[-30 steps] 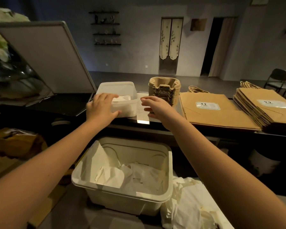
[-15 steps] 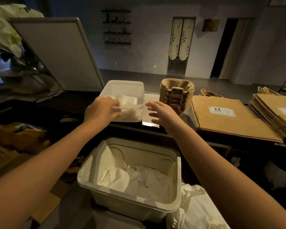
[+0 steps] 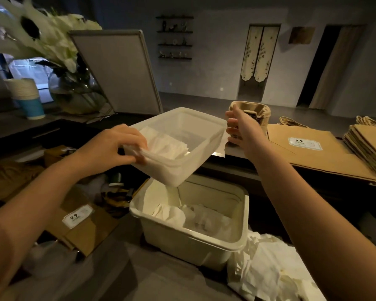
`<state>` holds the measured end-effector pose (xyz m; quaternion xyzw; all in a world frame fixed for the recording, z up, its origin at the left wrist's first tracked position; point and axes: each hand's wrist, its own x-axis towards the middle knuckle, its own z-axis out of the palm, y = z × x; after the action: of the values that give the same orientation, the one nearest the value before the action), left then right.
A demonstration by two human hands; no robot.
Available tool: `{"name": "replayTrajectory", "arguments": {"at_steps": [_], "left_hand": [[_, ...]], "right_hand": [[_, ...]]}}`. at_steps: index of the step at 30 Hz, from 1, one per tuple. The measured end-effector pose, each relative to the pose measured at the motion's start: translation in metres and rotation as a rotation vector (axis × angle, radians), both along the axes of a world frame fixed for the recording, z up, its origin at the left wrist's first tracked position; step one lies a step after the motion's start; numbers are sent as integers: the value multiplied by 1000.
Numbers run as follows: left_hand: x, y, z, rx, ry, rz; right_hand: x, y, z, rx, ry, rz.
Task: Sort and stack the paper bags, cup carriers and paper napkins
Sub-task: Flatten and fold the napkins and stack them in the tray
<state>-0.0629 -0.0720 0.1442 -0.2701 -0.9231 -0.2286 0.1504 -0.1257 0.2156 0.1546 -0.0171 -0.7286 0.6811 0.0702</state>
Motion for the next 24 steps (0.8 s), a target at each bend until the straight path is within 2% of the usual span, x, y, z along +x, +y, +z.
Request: {"name": "replayTrajectory", "arguments": {"at_steps": [5, 8, 11, 14, 20, 24], "left_hand": [[24, 10, 0, 2, -15, -129], [32, 30, 2, -42, -45, -255], [36, 55, -2, -99, -26, -398], [36, 81, -13, -91, -28, -496], [51, 137, -41, -93, -42, -674], [64, 175, -69, -168, -70, -781]], "right_hand": [[23, 36, 4, 5, -174, 136], [42, 61, 9, 106, -274, 183], [61, 87, 10, 245, -293, 98], [78, 116, 4, 277, -315, -3], [125, 178, -22, 443, -388, 33], [157, 213, -50, 581, -466, 31]]}}
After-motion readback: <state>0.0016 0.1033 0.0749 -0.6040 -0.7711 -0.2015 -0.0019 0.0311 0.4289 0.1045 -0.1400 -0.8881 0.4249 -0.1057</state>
